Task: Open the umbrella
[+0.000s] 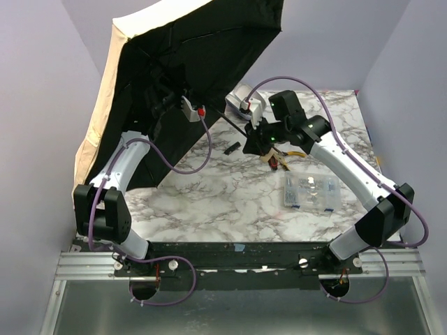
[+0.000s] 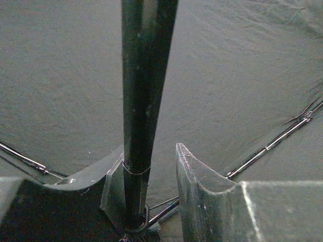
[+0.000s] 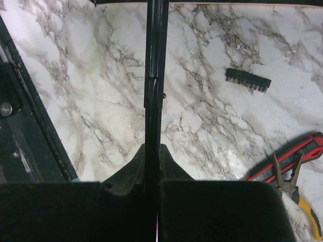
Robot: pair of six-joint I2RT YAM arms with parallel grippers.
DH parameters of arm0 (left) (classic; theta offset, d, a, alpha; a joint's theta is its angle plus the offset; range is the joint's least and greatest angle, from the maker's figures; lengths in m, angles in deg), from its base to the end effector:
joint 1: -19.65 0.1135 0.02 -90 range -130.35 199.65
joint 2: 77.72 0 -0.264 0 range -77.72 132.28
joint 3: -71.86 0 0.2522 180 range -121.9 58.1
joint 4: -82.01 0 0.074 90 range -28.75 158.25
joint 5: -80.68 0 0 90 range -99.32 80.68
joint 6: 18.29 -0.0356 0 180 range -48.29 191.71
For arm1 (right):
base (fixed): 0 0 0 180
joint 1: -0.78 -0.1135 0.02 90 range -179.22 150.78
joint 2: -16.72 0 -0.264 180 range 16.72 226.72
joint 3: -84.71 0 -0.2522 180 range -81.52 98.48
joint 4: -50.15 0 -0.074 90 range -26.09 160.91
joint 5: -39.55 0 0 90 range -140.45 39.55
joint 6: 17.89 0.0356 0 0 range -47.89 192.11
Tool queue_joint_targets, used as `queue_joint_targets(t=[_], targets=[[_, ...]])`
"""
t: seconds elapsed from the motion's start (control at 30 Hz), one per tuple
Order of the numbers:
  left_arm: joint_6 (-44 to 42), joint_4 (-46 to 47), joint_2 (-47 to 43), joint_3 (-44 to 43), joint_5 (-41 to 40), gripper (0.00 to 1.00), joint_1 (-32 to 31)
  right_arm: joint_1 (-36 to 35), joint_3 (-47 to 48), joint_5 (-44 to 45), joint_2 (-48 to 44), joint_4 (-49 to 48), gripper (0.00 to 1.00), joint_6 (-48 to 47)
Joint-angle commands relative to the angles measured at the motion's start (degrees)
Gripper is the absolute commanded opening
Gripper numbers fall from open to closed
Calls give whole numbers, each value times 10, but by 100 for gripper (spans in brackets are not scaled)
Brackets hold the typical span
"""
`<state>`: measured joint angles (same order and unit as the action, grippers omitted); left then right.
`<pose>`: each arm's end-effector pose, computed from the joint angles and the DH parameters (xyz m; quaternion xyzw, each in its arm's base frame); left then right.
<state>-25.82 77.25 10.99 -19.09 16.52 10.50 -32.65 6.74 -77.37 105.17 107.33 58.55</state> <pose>0.3648 -0.0745 0.3826 0.6572 0.2964 0.3539 0.5958 0.2704 0.1978 0.3637 -0.4405 0.7832 0.2768 0.3405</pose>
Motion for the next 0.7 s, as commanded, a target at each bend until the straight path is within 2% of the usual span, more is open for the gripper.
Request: queue_joint_targets(t=[0.0, 0.33, 0.67], targets=[[29, 17, 31, -33, -215, 37, 133, -1, -26, -54, -79, 121, 0, -89], [18, 38, 53, -51, -239, 36, 149, -1, -35, -36, -71, 154, 0, -100], [8, 99, 76, -58, -287, 36, 150, -1, -67, 1, -48, 198, 0, -139]])
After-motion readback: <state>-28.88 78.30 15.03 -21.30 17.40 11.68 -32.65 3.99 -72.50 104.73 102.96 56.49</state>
